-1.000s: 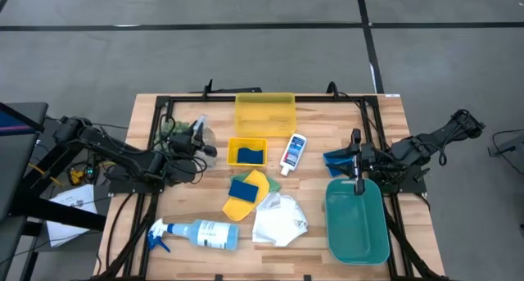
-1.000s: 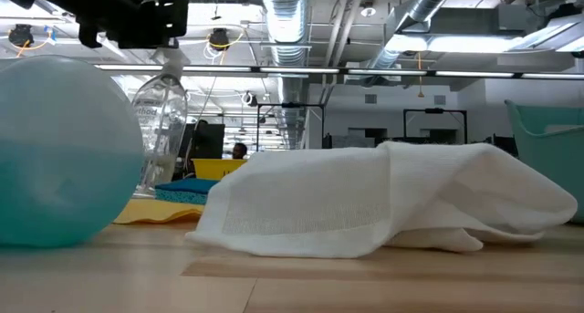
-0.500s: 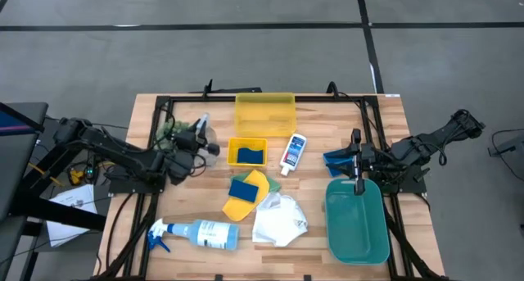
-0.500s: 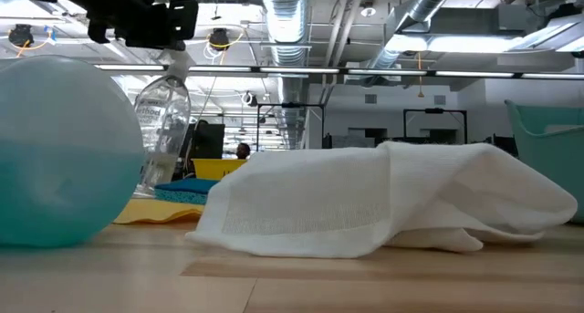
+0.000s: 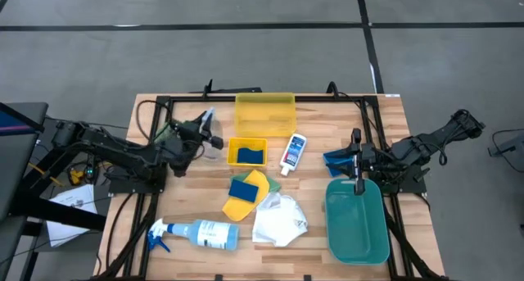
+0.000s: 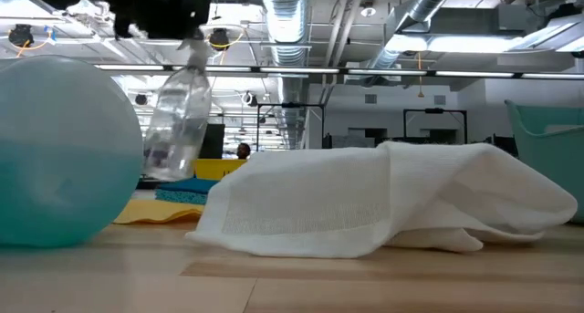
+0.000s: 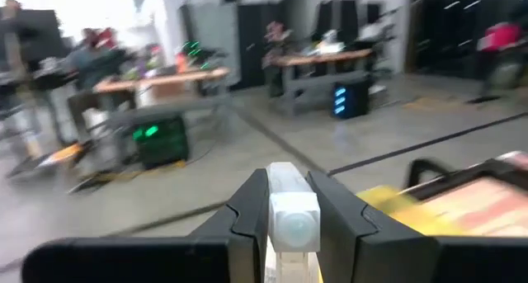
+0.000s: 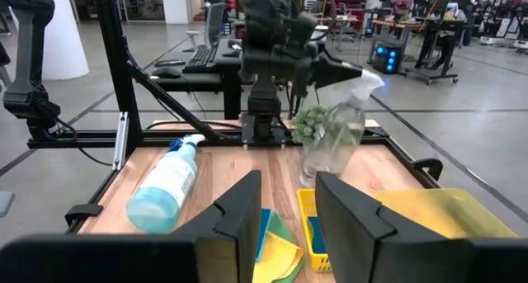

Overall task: Pick & Place Kitchen Items
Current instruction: Put the transparent spray bottle into the top yellow bin

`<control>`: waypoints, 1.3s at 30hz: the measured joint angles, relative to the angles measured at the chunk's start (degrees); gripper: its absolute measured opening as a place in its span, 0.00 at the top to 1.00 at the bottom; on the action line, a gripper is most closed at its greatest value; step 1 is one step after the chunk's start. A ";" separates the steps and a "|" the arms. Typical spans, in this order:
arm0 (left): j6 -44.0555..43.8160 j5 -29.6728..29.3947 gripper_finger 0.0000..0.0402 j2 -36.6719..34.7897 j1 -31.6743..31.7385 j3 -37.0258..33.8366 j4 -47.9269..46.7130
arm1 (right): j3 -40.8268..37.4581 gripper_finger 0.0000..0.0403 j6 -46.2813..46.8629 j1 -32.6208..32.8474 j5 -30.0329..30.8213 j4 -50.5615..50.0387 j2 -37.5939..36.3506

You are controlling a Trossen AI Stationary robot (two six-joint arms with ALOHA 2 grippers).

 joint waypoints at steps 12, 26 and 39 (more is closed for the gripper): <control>12.18 14.64 0.86 -0.04 4.86 -2.60 12.47 | 0.00 0.73 0.00 0.00 0.00 -0.13 0.00; 11.12 29.54 0.86 0.40 17.71 -13.27 25.53 | 0.00 0.73 -0.19 0.00 0.00 -0.13 0.00; 8.14 31.58 0.83 0.79 20.33 -15.85 25.66 | 0.00 0.73 -0.19 0.00 0.00 -0.22 0.00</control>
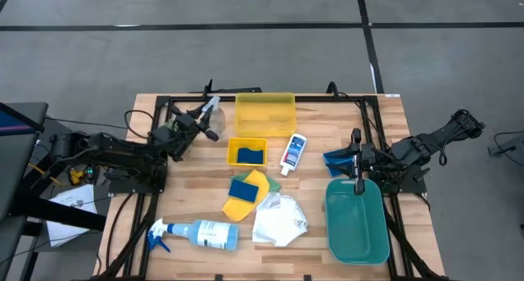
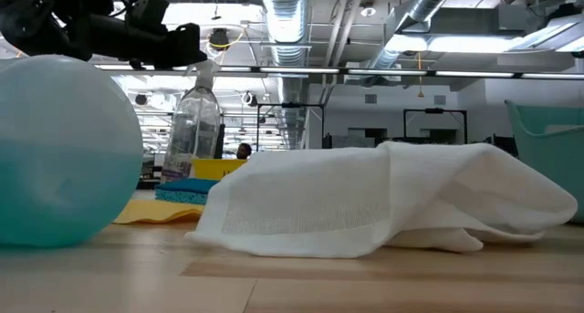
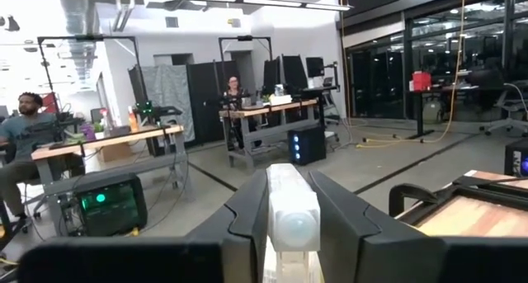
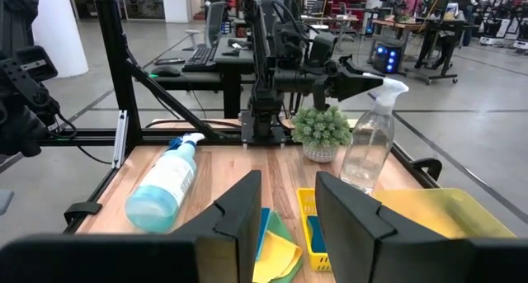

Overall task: Pick & Place Kitchen Items
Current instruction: Put the transparent spray bottle into the top yellow bin

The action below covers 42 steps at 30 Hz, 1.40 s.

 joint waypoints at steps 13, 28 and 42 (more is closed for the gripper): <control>-0.87 0.00 0.81 -0.05 -0.13 0.07 -2.85 | 0.00 0.73 0.02 0.00 0.00 -0.19 -0.02; -1.05 -1.61 0.46 -0.07 -0.13 0.07 -3.16 | 0.02 0.73 0.07 0.00 -0.02 -0.19 -0.02; -1.07 -2.73 0.29 -6.13 -0.15 0.05 -3.12 | 0.00 0.73 0.09 0.00 -0.02 -0.19 0.00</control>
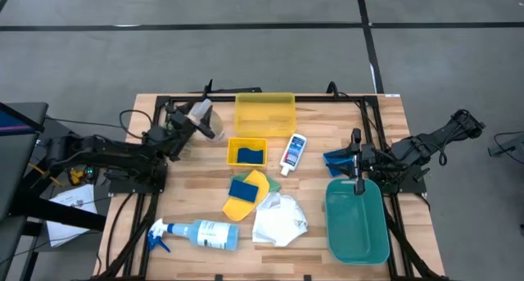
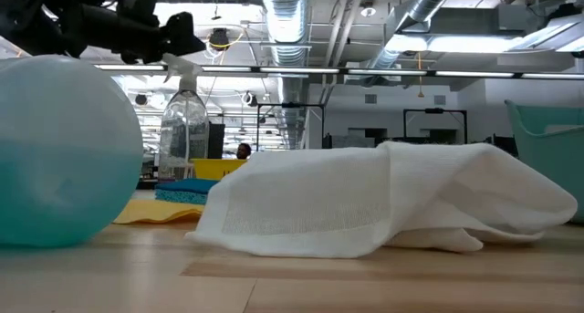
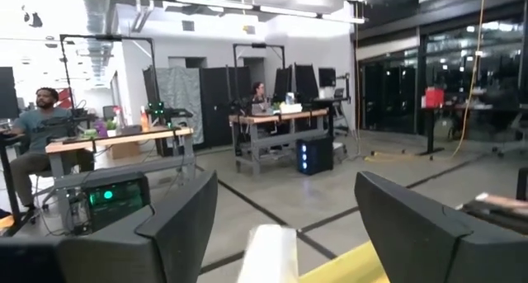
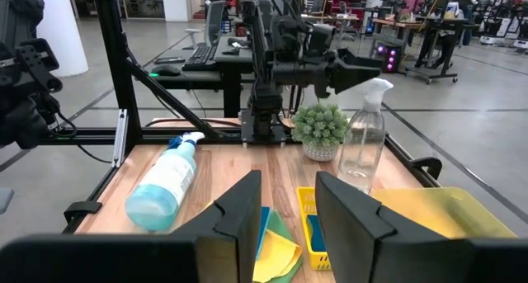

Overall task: Pick & Place Kitchen Items
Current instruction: Put the transparent spray bottle into the top yellow bin

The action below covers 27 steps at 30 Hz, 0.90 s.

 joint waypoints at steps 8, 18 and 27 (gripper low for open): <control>1.80 -0.06 0.29 -4.21 -1.79 4.92 -5.23 | 0.01 0.73 0.09 0.00 0.00 0.00 0.00; -6.48 -2.36 0.29 0.29 0.41 35.42 -55.00 | 0.00 0.73 0.11 0.00 -0.24 0.01 0.00; -21.69 2.39 0.29 11.93 4.74 61.36 -92.86 | 0.00 0.73 0.51 0.05 -0.28 -0.44 -0.02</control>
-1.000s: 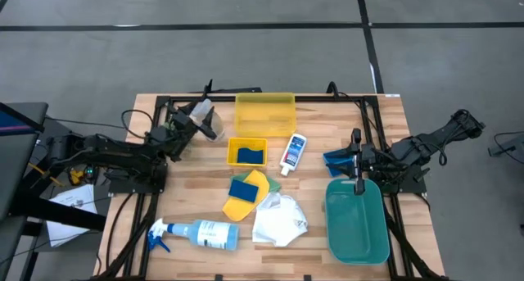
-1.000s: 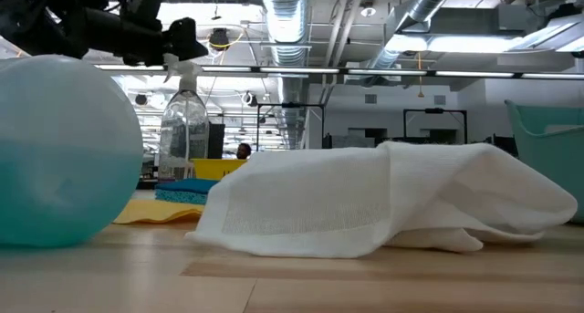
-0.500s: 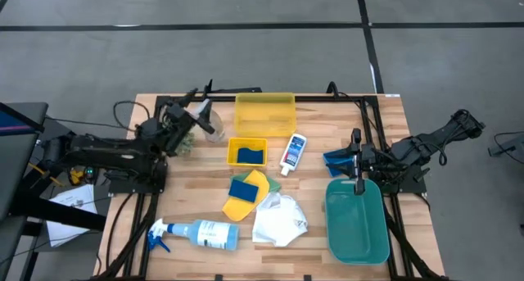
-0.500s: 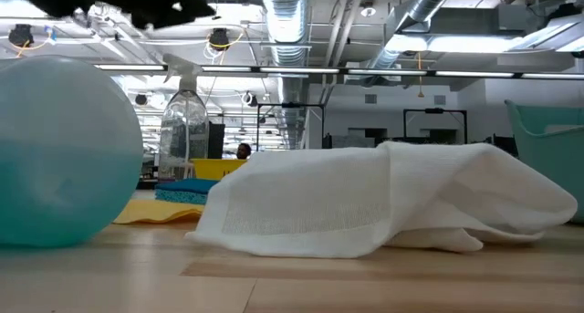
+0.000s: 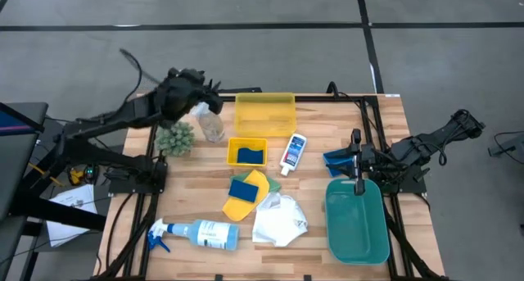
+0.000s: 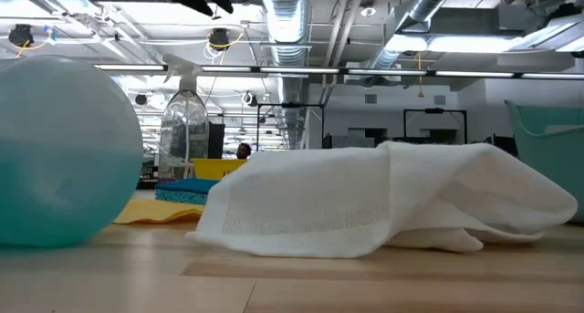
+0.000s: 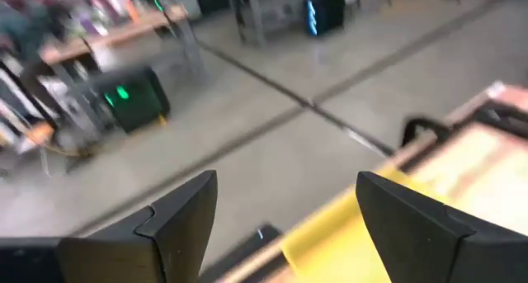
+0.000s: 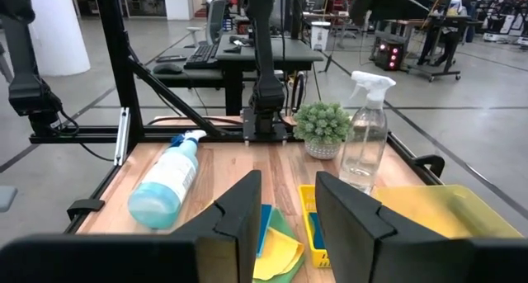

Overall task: Pick & Place Kitchen Items
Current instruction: Put the transparent spray bottle into the top yellow bin

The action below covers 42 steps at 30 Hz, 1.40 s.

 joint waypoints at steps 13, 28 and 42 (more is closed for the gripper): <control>-12.56 18.31 0.29 19.69 11.23 27.63 -43.82 | 0.00 0.73 0.06 0.00 -0.09 0.02 0.01; -13.87 24.94 0.29 24.19 12.59 28.47 -52.92 | 0.00 0.73 0.42 0.00 -0.12 -0.36 0.00; -13.06 25.48 0.29 29.75 12.54 28.47 -57.24 | 0.00 0.73 0.65 0.00 -0.15 -0.98 0.00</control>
